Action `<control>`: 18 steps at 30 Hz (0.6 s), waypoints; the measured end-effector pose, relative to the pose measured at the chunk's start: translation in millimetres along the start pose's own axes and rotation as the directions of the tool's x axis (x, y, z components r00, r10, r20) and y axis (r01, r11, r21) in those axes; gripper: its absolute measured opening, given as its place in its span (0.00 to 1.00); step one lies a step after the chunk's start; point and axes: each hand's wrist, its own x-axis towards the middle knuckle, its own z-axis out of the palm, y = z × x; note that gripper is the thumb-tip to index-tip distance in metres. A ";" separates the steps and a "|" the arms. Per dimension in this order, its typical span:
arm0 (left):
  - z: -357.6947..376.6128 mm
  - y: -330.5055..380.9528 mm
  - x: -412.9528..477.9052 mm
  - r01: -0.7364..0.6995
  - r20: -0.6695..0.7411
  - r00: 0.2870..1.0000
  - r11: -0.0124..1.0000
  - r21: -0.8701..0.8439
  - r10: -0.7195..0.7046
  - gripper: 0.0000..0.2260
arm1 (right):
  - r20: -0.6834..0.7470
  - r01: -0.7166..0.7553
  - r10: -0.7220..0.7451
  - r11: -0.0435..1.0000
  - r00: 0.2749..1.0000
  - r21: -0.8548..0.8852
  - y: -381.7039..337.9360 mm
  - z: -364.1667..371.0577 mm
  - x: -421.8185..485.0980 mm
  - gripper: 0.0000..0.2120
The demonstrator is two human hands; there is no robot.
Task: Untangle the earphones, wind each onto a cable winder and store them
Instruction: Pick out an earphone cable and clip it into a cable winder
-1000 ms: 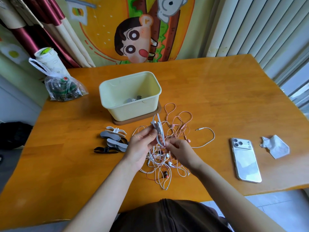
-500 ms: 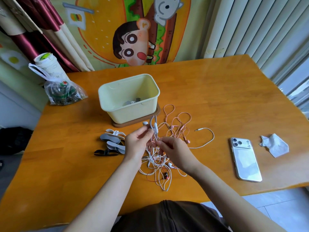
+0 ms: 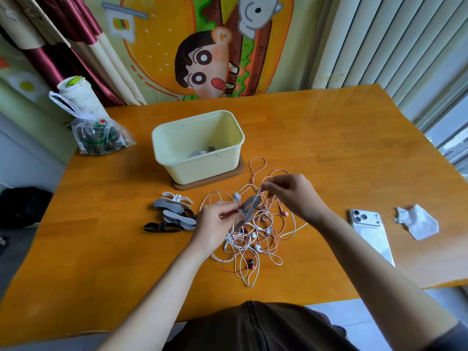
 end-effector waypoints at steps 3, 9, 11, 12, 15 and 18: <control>-2.3 -1.3 -2.8 0.033 0.025 0.999 0.998 -0.060 -0.031 0.16 | -0.030 -0.017 0.018 1.000 0.999 0.017 3.9 2.0 1.6 0.08; -5.1 11.4 -10.5 0.146 0.182 0.979 0.932 -0.332 -0.089 0.13 | -0.090 -0.027 0.030 0.999 0.996 0.030 8.3 8.8 -0.3 0.09; -3.6 19.1 -10.5 0.219 0.233 0.966 0.829 -0.515 -0.110 0.12 | -0.116 -0.020 0.024 0.999 0.993 0.041 5.5 10.6 -0.9 0.09; -3.0 22.6 -9.3 0.244 0.246 0.962 0.764 -0.598 -0.115 0.12 | -0.117 -0.011 0.017 0.999 0.993 0.047 3.7 11.7 -1.8 0.09; -4.9 30.4 -1.9 0.256 0.217 0.966 0.618 -0.743 -0.140 0.12 | -0.071 -0.007 0.012 0.998 0.997 0.069 -0.7 18.7 -5.9 0.08; -8.3 32.6 4.9 0.219 0.146 0.974 0.571 -0.791 -0.171 0.13 | -0.005 -0.027 0.027 0.994 1.000 0.105 -0.5 30.2 -11.9 0.11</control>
